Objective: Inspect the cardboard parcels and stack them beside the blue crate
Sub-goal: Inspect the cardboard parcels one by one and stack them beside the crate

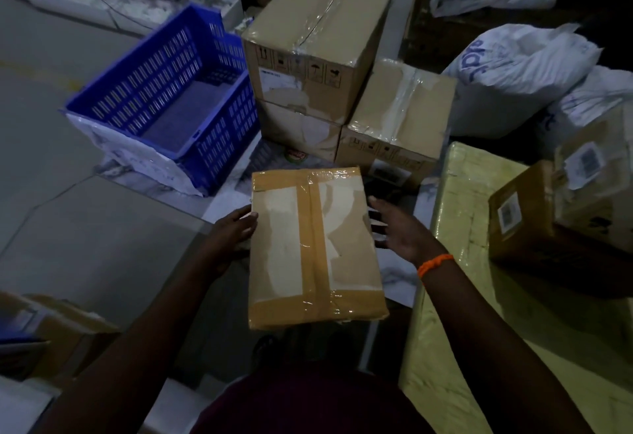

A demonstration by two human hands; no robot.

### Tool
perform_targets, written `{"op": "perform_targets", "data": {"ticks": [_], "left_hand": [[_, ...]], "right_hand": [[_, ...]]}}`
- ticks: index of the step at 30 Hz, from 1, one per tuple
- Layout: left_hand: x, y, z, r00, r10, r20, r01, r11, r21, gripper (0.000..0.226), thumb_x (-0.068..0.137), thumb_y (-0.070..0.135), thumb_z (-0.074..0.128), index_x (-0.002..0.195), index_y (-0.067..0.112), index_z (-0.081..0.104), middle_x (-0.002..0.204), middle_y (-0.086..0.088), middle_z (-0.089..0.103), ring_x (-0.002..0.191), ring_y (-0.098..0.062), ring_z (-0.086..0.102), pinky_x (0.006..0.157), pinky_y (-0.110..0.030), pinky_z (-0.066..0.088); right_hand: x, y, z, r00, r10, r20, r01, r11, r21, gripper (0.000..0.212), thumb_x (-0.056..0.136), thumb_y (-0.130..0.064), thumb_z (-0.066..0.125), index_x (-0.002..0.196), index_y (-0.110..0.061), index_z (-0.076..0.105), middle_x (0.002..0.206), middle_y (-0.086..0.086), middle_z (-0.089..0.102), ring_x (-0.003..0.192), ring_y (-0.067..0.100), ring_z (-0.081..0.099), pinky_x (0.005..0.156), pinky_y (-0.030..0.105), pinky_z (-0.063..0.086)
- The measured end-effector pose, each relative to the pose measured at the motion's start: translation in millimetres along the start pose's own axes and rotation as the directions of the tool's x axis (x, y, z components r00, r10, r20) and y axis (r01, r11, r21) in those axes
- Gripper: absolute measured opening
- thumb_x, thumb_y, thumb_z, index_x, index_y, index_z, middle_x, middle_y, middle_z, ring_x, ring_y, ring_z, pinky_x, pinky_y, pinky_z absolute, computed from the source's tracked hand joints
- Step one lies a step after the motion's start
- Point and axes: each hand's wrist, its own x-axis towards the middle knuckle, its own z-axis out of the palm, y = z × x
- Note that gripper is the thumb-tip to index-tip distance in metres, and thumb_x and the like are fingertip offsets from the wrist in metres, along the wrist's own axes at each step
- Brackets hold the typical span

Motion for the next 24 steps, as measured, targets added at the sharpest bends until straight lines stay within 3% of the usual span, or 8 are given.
{"op": "perform_targets", "data": {"ticks": [2,6,8,11,14,18,22,24], "left_hand": [[3,6,5,1.0,-0.011,0.003,0.011,1.0,-0.006,0.046,0.102,0.027,0.059,0.147,0.03,0.049,0.135,-0.007,0.056,0.124,-0.029,0.053,0.086,-0.043,0.051],[-1,16,9,0.998,0.007,-0.061,-0.014,0.994,-0.105,0.037,0.098,0.027,0.063,0.135,0.03,0.056,0.131,-0.004,0.056,0.12,-0.026,0.054,0.088,-0.045,0.049],[-9,23,7,0.995,0.049,-0.082,-0.063,0.981,-0.184,0.028,0.096,0.031,0.065,0.123,0.031,0.059,0.13,-0.005,0.06,0.116,-0.023,0.058,0.085,-0.045,0.051],[-25,34,4,0.984,0.171,-0.051,-0.178,0.934,-0.31,0.034,0.096,0.045,0.062,0.125,0.028,0.06,0.126,-0.003,0.067,0.117,-0.024,0.063,0.082,-0.048,0.056],[-37,46,8,0.968,0.239,-0.078,-0.25,0.879,-0.405,0.038,0.096,0.051,0.058,0.125,0.027,0.06,0.127,-0.005,0.069,0.119,-0.025,0.064,0.084,-0.051,0.059],[-43,56,20,0.954,0.244,-0.176,-0.295,0.876,-0.383,0.023,0.101,0.048,0.053,0.117,0.033,0.06,0.136,-0.002,0.059,0.125,-0.022,0.054,0.093,-0.048,0.052],[-44,48,32,0.946,0.27,-0.181,-0.319,0.878,-0.356,0.021,0.102,0.047,0.052,0.112,0.036,0.066,0.121,0.008,0.07,0.123,-0.019,0.059,0.097,-0.049,0.052],[-46,39,36,0.947,0.277,-0.163,-0.317,0.887,-0.334,0.025,0.102,0.047,0.05,0.11,0.032,0.069,0.111,0.009,0.074,0.118,-0.018,0.063,0.096,-0.046,0.053]], "right_hand": [[-3,-4,14,0.999,-0.037,-0.005,0.037,0.997,-0.07,0.023,0.104,-0.041,0.055,0.123,-0.034,0.067,0.122,0.0,0.07,0.104,0.021,0.066,0.08,0.037,0.054],[-6,-5,19,0.995,-0.099,-0.009,0.099,0.995,-0.004,0.039,0.104,-0.044,0.055,0.14,-0.029,0.061,0.133,0.002,0.065,0.097,0.017,0.067,0.062,0.028,0.055],[-10,-8,16,0.99,-0.134,-0.044,0.137,0.989,0.055,0.04,0.106,-0.042,0.051,0.141,-0.026,0.061,0.138,0.003,0.064,0.112,0.023,0.067,0.071,0.033,0.057],[-20,-14,16,0.975,-0.207,-0.079,0.217,0.965,0.144,0.042,0.108,-0.036,0.047,0.142,-0.017,0.059,0.137,0.008,0.067,0.127,0.028,0.061,0.09,0.045,0.055],[-39,-24,19,0.951,-0.285,-0.122,0.306,0.928,0.213,0.044,0.109,-0.033,0.044,0.143,-0.008,0.056,0.127,0.008,0.071,0.127,0.028,0.062,0.095,0.045,0.051],[-59,-35,17,0.894,-0.409,-0.185,0.44,0.88,0.18,0.045,0.108,-0.035,0.042,0.141,-0.006,0.055,0.13,0.012,0.07,0.125,0.028,0.064,0.106,0.049,0.05],[-68,-27,15,0.878,-0.439,-0.19,0.464,0.879,0.111,0.046,0.101,-0.053,0.051,0.134,-0.022,0.061,0.123,0.0,0.074,0.124,0.024,0.065,0.103,0.046,0.05],[-74,-16,14,0.876,-0.448,-0.181,0.462,0.885,0.048,0.089,0.066,-0.08,0.075,0.136,-0.027,0.058,0.132,-0.001,0.069,0.128,0.023,0.061,0.102,0.043,0.051]]}}
